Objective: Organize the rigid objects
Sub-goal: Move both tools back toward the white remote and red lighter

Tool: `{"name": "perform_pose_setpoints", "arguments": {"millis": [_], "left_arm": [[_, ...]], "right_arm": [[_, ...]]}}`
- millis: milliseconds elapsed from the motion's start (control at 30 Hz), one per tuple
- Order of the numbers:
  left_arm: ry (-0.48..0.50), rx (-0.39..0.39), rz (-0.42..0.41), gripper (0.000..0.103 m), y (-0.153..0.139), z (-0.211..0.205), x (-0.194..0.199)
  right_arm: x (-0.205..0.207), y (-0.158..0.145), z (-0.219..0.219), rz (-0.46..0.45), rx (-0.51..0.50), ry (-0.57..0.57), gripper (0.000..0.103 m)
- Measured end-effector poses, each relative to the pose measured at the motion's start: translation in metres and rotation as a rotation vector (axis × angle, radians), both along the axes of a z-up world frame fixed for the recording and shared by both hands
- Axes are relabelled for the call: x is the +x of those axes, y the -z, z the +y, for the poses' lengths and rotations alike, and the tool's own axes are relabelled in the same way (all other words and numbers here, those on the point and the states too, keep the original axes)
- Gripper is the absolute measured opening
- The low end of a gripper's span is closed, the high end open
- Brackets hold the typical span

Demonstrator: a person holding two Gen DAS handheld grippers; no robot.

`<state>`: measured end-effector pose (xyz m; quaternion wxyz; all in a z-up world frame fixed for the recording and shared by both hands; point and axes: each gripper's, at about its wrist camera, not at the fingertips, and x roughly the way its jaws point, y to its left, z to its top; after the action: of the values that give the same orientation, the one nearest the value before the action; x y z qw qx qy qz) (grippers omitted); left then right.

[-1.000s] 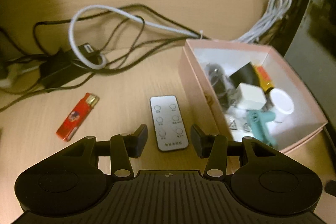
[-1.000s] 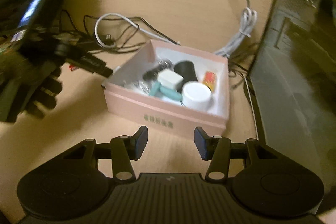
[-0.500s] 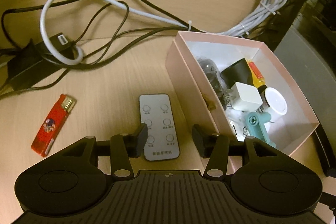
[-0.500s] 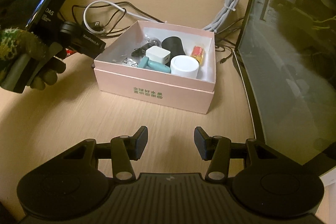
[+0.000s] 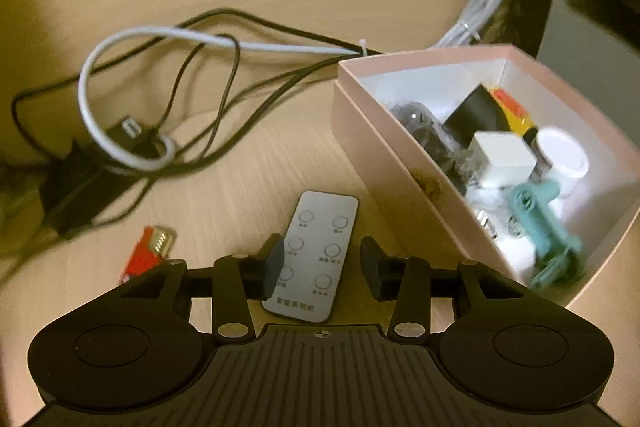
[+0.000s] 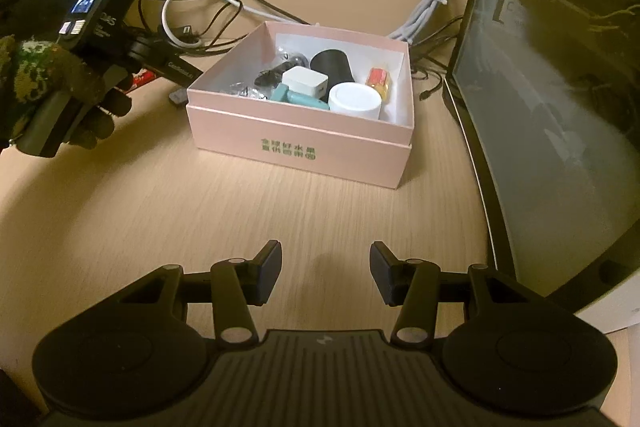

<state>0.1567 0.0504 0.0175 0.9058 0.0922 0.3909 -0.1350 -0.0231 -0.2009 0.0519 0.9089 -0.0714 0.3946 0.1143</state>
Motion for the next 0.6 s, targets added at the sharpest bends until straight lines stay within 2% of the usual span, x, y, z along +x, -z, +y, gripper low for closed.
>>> {"name": "perform_pose_setpoints", "arguments": {"millis": [100,133,167,200,400,600], "left_arm": [[0.020,0.067,-0.036,0.039,0.003,-0.007,-0.003],[0.025,0.070,-0.043,0.032,0.003,-0.008,-0.004],[0.035,0.065,-0.053,0.019,0.002,-0.008,-0.006],[0.041,0.062,-0.049,0.010,0.001,-0.008,-0.008],[-0.003,-0.001,-0.016,0.010,-0.007,0.005,-0.034],[-0.084,-0.135,-0.025,0.010,-0.030,0.038,-0.090]], "right_arm": [[-0.002,0.000,-0.001,0.002,-0.001,0.005,0.049],[-0.003,0.000,-0.001,0.002,-0.001,0.007,0.049],[-0.004,0.000,-0.002,0.001,0.000,0.010,0.049],[-0.004,-0.001,-0.002,0.000,0.001,0.011,0.049],[0.001,-0.008,-0.002,-0.031,-0.001,-0.001,0.049],[0.017,-0.019,0.015,-0.072,0.018,-0.072,0.049]]}}
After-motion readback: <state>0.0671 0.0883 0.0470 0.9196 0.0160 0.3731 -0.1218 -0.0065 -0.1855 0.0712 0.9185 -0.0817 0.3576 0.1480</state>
